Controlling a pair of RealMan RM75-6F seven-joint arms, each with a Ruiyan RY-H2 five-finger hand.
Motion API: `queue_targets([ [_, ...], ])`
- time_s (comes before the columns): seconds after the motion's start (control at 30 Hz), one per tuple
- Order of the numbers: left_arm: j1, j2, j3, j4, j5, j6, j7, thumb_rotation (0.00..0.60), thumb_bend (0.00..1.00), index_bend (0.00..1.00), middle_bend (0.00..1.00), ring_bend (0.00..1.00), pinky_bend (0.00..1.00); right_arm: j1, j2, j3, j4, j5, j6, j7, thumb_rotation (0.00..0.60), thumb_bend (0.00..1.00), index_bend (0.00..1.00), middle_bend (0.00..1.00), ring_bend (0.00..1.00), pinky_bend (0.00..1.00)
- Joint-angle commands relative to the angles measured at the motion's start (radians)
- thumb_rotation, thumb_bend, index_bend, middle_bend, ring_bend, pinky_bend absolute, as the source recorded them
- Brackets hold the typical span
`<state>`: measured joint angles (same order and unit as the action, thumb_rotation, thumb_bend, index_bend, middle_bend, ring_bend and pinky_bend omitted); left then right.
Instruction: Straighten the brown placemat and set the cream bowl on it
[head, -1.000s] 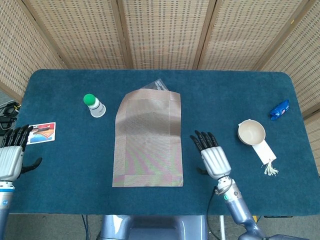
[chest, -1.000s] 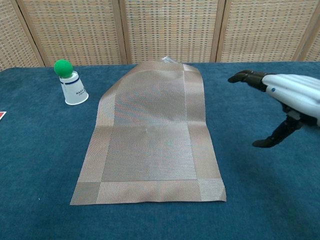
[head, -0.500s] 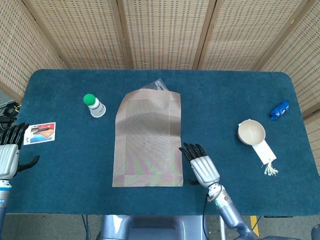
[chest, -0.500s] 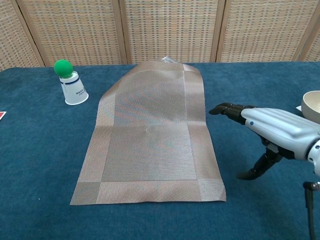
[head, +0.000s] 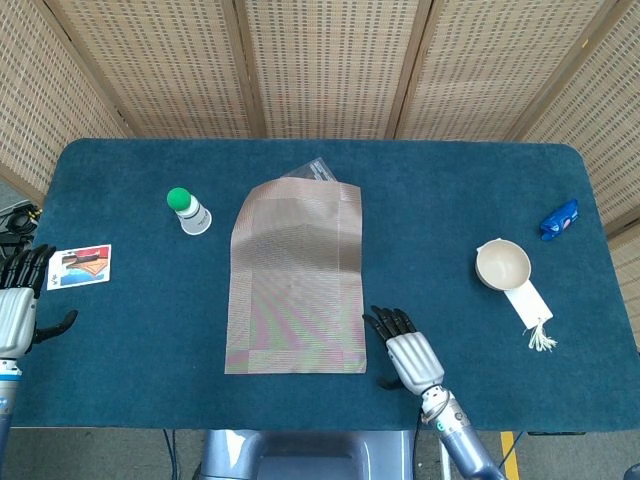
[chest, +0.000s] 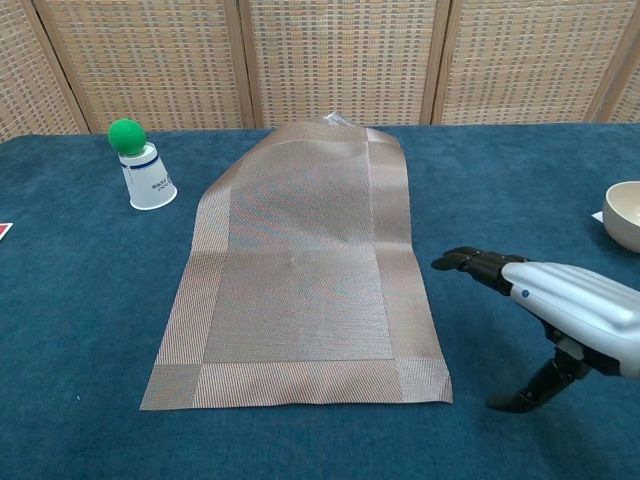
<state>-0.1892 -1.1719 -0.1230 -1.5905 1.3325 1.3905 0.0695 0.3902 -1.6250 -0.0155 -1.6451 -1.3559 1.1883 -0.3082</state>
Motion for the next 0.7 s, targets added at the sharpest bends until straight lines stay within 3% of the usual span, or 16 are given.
queue_targets([
  [0.03, 0.0, -0.001, 0.001, -0.002, 0.002, 0.003, 0.005, 0.6, 0.25, 0.0, 0.0, 0.0, 0.0, -0.002, -0.018, 0.003, 0.025, -0.001, -0.01, 0.027, 0.6, 0.0, 0.05, 0.0, 0.0, 0.0],
  [0.7, -0.004, -0.006, -0.005, 0.009, -0.018, -0.01, 0.015, 0.6, 0.25, 0.0, 0.0, 0.0, 0.0, -0.003, -0.102, 0.038, 0.101, 0.063, -0.067, 0.06, 0.6, 0.06, 0.05, 0.0, 0.0, 0.0],
])
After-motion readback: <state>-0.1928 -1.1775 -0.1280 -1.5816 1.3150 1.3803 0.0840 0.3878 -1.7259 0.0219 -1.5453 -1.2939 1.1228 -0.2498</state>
